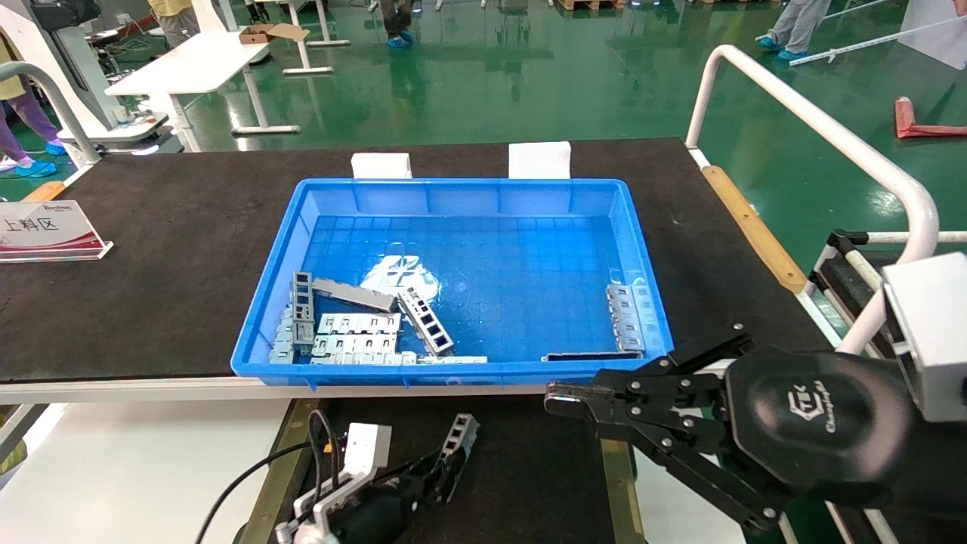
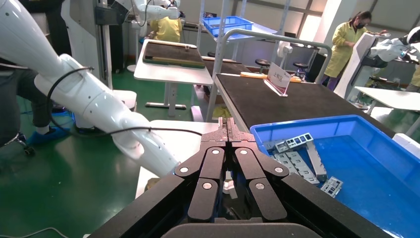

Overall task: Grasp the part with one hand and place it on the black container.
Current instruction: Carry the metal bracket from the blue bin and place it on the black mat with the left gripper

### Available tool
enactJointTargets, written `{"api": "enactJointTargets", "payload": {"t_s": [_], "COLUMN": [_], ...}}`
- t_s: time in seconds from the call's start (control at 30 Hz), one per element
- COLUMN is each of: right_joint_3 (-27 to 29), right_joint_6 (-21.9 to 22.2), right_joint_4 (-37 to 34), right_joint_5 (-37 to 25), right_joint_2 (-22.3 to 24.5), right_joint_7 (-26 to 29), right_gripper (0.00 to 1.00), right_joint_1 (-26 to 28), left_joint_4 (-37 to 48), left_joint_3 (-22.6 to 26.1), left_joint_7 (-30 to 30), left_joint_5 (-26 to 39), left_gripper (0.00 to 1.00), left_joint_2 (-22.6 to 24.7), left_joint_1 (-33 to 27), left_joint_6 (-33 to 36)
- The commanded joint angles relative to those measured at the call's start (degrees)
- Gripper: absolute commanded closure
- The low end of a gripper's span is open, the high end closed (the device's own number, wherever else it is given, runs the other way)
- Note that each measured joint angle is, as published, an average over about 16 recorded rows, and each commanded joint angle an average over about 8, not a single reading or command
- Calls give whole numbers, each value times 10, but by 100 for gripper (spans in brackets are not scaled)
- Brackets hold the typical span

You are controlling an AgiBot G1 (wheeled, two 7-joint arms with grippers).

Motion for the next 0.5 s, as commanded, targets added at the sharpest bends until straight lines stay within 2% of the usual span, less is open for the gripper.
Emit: {"api": "enactJointTargets", "payload": {"t_s": [0.03,0.27,0.5], "right_joint_3": [0,0,0], "right_joint_6": [0,0,0], "right_joint_4": [0,0,0], "right_joint_5": [0,0,0], "right_joint_2": [0,0,0], "right_joint_7": [0,0,0], "right_gripper": [100,100,100], "right_joint_1": [0,0,0], "left_joint_4": [12,47,75], "left_joint_3": [-2,2,5], "left_joint_7": [-9,-24,-29], "left_joint_5": [-6,-20,-27], "left_gripper": [100,100,100], "left_joint_2": [21,72,102], "left_joint_1": [1,-4,-8], "left_joint_6": [-30,-87,-119]}}
